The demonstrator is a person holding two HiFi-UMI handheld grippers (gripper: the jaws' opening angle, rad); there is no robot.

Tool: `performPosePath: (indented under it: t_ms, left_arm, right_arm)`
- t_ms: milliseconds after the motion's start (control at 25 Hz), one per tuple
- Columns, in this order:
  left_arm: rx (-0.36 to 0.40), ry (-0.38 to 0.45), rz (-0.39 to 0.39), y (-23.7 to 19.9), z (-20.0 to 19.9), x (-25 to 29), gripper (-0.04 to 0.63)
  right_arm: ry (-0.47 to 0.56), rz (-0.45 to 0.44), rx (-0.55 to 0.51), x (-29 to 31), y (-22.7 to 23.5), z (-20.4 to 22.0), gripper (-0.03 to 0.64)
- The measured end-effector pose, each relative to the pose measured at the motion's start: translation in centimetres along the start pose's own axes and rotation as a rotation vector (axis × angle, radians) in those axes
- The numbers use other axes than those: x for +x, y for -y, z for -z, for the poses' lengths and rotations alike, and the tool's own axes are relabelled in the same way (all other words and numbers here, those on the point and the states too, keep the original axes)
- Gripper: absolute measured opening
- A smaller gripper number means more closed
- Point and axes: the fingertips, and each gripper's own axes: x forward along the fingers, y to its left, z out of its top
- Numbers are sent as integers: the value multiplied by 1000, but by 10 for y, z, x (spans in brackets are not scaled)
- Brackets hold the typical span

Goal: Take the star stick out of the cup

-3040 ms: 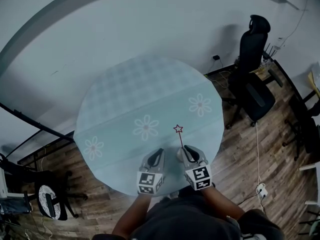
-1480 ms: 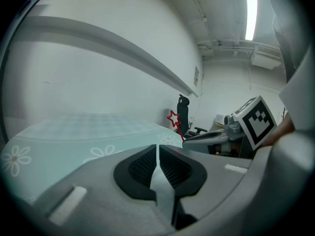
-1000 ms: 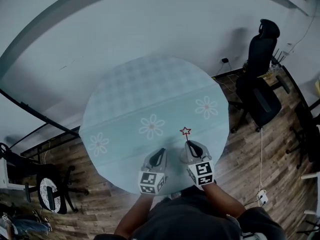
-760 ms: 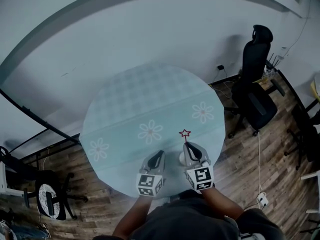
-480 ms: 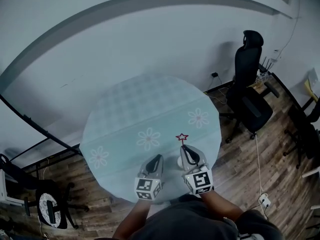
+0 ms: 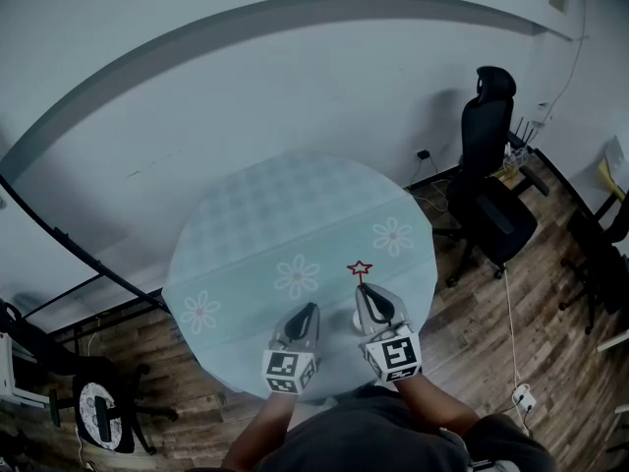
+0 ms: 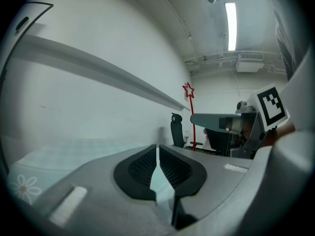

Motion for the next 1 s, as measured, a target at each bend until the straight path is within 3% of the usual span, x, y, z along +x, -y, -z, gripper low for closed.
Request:
performPosePath:
  t_ms: [1000]
  left_arm:
    - [-5,34,-3,7,-2,-17,21]
  right_arm:
    - [-20,1,-6,-9,-13,12,18]
